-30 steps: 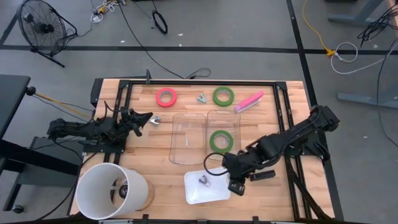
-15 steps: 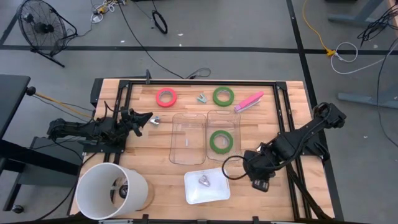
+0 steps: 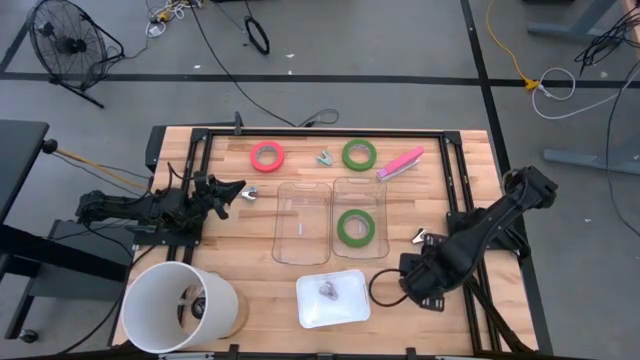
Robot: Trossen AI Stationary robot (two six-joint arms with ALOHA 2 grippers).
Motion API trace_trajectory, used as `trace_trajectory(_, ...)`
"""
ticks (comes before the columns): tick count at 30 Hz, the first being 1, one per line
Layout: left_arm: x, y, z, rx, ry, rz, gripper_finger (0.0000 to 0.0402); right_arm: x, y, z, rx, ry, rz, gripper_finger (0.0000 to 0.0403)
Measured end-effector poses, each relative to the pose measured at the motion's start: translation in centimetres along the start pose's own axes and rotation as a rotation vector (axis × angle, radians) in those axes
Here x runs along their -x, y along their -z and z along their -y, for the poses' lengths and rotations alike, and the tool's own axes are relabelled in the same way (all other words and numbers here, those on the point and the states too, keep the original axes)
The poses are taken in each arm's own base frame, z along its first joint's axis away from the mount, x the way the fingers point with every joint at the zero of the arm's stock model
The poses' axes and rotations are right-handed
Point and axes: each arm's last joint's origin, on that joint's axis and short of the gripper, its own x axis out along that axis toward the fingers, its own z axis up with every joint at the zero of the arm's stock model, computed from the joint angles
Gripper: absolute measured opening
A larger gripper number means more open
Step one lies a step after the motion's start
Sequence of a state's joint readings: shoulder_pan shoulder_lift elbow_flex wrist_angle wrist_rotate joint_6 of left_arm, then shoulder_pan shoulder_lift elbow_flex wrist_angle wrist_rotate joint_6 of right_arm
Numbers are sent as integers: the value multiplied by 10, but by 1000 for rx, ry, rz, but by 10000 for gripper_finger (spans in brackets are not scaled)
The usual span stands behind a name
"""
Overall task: Pick and place Stapler, Stapler remover, tape
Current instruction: Put the black stapler into the left transparent bin
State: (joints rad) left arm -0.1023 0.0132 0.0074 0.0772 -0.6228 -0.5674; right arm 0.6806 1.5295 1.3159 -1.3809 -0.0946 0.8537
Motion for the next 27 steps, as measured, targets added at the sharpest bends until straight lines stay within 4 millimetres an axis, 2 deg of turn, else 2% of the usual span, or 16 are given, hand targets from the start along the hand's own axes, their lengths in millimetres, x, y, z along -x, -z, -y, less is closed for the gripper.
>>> trace_trajectory(11, 0, 0, 0, 24, 0, 0, 14, -66, 2, -1, 57, -74, -8, 278)
trace_trajectory(21, 0, 0, 0, 23, -1, 0, 14, -105, 7, 11, 57, -71, -10, 288)
trace_trajectory(27, 0, 0, 0, 23, 0, 0, 14, -124, 9, 16, 19, -99, 2, 279)
